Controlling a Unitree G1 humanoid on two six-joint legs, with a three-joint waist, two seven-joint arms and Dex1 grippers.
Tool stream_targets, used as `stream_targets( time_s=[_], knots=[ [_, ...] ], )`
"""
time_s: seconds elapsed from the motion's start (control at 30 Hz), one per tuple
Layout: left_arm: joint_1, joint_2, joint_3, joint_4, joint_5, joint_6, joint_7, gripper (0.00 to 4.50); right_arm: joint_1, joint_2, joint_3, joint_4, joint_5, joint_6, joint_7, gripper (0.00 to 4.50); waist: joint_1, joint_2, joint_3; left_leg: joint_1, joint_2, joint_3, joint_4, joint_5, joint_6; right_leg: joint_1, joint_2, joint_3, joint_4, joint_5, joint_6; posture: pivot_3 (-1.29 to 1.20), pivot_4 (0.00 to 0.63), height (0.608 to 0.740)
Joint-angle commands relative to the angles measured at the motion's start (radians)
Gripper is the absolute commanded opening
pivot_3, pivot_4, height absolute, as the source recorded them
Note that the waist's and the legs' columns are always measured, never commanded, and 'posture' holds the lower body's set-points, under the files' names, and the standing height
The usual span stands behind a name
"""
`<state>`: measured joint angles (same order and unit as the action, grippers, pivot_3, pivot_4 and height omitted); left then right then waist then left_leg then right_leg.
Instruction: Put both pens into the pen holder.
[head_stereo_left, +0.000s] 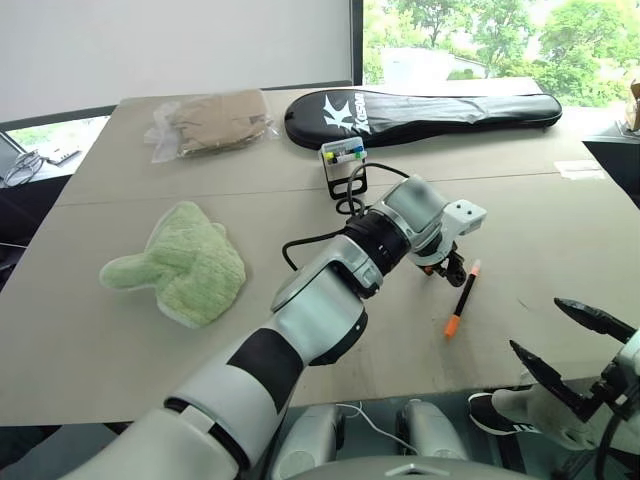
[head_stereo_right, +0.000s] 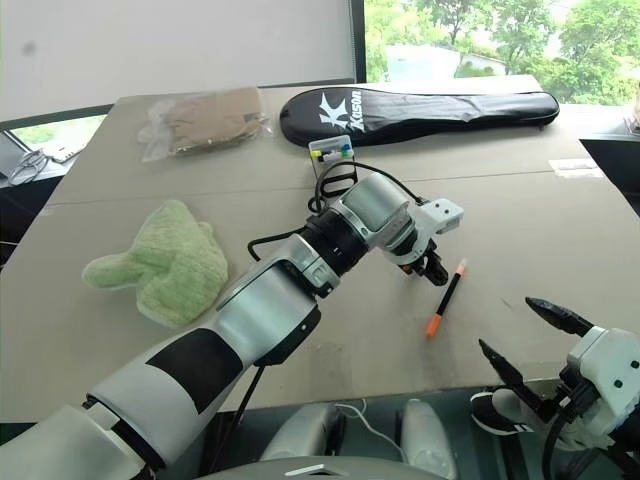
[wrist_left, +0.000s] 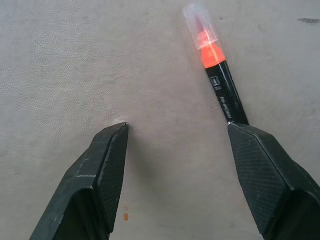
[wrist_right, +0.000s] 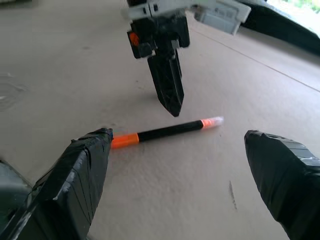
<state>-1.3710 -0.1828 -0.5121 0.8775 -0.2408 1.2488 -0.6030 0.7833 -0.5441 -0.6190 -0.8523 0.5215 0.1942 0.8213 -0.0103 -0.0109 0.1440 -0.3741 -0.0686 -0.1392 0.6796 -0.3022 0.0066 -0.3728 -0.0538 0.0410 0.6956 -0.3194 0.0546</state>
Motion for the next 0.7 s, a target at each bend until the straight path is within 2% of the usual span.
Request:
stream_targets(
  time_s=[0.03, 0.1, 0.27, 0.47, 0.57, 0.7],
  knots=[
    [0.021, -0.206, -0.020, 0.088, 0.041, -0.045, 0.005, 3.25, 0.053, -0.014, -0.075, -0.031, 0.031, 0.006, 0.026, 4.50, -0.001, -0.002, 0.001, 0.004, 0.000, 0.001, 0.000, 0.000, 0.000, 0.004, 0.000, 0.000, -0.001, 0.000, 0.001, 0.00, 0.150, 0.740],
    [0.002, -0.208, 0.010, 0.083, 0.019, -0.047, -0.008, 3.25, 0.068, -0.016, -0.086, -0.023, 0.027, 0.004, 0.030, 4.50, -0.003, -0.003, 0.001, 0.014, 0.000, 0.002, -0.002, -0.003, 0.005, 0.013, 0.000, -0.001, -0.002, -0.003, 0.006, 0.00, 0.150, 0.740],
    [-0.003, -0.113, 0.002, -0.055, 0.014, -0.058, -0.058, 3.25, 0.023, -0.041, -0.058, -0.022, 0.061, 0.093, -0.032, 4.50, 0.000, -0.003, 0.002, 0.013, 0.000, 0.003, -0.003, -0.002, 0.002, 0.012, 0.000, 0.000, -0.002, -0.003, 0.007, 0.00, 0.150, 0.740],
    [0.075, 0.073, 0.042, -0.316, -0.014, -0.057, -0.112, 3.25, -0.223, -0.078, 0.126, -0.003, 0.119, 0.346, -0.237, 4.50, -0.004, -0.001, 0.002, 0.001, 0.001, 0.004, -0.006, -0.001, 0.001, -0.002, -0.001, 0.005, -0.002, 0.000, 0.002, 0.00, 0.150, 0.740],
    [0.279, 0.273, 0.092, -0.663, -0.025, -0.323, -0.222, 3.25, -0.447, -0.082, 0.311, 0.075, 0.059, 0.500, -0.362, 4.50, -0.028, 0.004, 0.002, -0.002, 0.003, 0.007, -0.008, 0.000, 0.000, -0.010, 0.001, 0.010, 0.000, 0.000, 0.001, 0.00, 0.150, 0.740],
    [0.482, 0.432, 0.159, -0.859, 0.019, -0.678, -0.250, 3.25, -0.628, -0.051, 0.364, 0.116, 0.108, 0.689, -0.483, 4.50, -0.016, 0.007, 0.001, -0.006, 0.003, 0.007, -0.010, 0.001, -0.002, -0.016, 0.001, 0.011, 0.001, 0.001, -0.001, 0.00, 0.150, 0.740]
  ],
)
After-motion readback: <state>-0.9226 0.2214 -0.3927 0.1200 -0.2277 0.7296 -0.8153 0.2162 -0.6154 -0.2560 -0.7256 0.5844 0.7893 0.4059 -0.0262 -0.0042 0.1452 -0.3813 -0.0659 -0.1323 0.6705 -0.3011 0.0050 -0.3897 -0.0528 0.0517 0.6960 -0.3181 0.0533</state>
